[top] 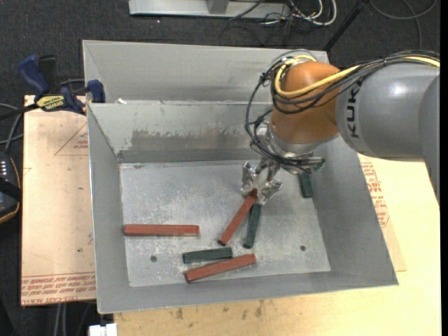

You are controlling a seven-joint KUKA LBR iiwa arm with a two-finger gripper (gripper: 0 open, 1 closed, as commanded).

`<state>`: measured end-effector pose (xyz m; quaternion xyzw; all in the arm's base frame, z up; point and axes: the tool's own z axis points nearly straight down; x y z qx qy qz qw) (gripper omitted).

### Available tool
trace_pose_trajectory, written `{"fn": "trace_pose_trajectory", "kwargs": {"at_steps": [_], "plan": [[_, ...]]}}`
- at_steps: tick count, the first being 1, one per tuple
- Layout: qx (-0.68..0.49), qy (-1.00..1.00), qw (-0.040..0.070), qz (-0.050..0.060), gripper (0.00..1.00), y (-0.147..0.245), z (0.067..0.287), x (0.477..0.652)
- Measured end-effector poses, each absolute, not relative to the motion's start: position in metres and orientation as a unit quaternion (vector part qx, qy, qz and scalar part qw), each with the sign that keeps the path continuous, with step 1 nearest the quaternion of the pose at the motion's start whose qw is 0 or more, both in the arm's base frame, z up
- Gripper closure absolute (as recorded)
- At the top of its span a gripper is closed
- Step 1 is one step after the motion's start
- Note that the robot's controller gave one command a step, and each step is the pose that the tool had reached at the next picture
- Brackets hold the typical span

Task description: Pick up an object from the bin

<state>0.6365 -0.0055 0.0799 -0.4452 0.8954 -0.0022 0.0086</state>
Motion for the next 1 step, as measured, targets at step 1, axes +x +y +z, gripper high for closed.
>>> {"fn": "trace_pose_trajectory", "kwargs": {"at_steps": [1], "plan": [[-0.445, 0.895, 0.009, -0.002, 1.0, -0.0055, 0.0799, 0.6365]]}}
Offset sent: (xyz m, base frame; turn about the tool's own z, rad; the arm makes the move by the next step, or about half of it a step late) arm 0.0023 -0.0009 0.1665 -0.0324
